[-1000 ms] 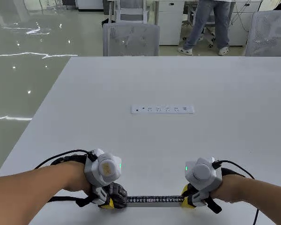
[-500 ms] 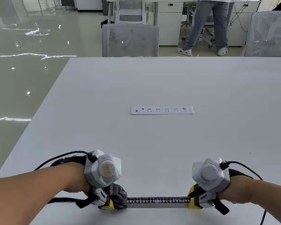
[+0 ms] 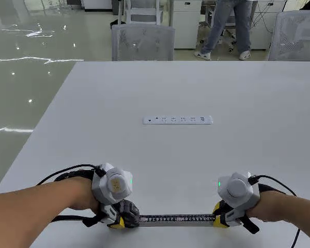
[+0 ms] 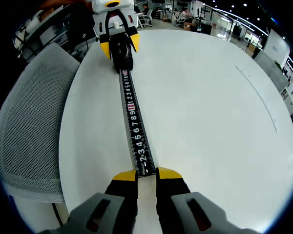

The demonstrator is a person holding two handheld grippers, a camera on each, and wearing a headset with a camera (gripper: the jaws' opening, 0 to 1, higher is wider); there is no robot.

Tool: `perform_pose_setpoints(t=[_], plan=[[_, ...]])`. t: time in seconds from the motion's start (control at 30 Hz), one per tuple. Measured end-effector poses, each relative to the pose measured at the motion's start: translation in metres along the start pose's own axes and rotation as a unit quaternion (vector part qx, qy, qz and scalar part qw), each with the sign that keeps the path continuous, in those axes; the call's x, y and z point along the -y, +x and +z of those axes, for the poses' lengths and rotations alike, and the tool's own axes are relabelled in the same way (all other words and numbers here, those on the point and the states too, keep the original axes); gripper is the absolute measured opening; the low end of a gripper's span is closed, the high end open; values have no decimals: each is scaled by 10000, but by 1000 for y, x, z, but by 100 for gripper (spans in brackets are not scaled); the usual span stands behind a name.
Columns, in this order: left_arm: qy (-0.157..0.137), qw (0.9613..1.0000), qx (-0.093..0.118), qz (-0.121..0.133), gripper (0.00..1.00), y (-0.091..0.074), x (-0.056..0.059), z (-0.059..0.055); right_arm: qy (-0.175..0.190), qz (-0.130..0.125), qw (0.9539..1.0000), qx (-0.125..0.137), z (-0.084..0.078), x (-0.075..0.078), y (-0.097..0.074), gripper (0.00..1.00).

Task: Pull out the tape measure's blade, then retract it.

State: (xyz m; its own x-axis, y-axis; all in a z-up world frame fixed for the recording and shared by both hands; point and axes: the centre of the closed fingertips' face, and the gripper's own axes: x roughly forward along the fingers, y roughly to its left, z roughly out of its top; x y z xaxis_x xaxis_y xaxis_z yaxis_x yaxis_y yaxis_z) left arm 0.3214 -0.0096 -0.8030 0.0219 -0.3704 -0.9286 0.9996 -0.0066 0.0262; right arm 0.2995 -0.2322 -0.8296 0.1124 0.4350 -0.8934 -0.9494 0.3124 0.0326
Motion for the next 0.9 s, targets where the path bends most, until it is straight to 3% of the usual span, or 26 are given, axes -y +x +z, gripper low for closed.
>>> perform_pose_setpoints(t=[0.1,0.13,0.9], plan=[[-3,10000,2,2,35,0,0,0,4,-3,10000,-3,-1,0,0,11],[-31,10000,6,-4,35,0,0,0,59,-24,10000,-46,-10,3,-5,11],[-85,10000,25,-16,35,1,-1,0,133,-40,9998,-153,-23,8,-13,12]])
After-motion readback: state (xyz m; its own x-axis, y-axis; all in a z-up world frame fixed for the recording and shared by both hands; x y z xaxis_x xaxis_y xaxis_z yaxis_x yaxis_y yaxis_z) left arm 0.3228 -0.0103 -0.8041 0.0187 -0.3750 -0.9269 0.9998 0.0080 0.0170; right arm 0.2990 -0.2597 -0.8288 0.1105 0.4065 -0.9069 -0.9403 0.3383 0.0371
